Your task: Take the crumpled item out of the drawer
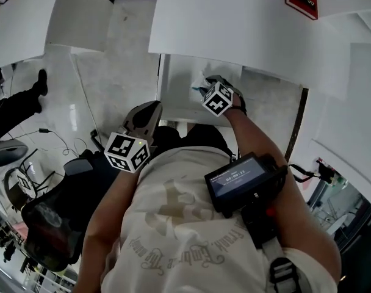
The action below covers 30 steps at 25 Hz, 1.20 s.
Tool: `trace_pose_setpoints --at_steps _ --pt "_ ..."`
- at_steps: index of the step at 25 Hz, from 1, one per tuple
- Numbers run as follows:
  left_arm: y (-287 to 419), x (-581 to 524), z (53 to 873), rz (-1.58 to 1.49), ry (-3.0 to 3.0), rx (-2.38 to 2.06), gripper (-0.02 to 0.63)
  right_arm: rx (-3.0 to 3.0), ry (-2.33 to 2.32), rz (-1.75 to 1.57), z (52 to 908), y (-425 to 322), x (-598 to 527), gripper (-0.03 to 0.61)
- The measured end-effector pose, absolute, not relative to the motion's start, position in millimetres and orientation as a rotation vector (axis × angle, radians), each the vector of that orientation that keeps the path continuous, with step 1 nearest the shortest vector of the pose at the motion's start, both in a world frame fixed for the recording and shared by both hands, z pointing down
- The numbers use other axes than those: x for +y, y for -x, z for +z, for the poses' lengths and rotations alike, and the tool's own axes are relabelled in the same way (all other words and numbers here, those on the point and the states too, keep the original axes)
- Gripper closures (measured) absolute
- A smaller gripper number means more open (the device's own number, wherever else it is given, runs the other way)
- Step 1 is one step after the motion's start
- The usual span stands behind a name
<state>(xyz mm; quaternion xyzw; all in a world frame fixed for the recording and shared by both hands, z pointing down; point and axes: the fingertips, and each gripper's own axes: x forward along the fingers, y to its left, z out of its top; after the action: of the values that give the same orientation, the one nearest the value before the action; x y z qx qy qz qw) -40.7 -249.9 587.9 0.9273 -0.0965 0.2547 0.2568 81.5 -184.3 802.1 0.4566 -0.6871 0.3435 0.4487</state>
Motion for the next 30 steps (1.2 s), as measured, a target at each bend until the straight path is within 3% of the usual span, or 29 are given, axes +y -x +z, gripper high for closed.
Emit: trace_pose_setpoints --at_steps 30 --pt "18.4 -242.5 577.0 0.664 -2.629 0.005 0.594 -1.656 -1.511 0.983 737.4 -91.8 -149.7 0.408"
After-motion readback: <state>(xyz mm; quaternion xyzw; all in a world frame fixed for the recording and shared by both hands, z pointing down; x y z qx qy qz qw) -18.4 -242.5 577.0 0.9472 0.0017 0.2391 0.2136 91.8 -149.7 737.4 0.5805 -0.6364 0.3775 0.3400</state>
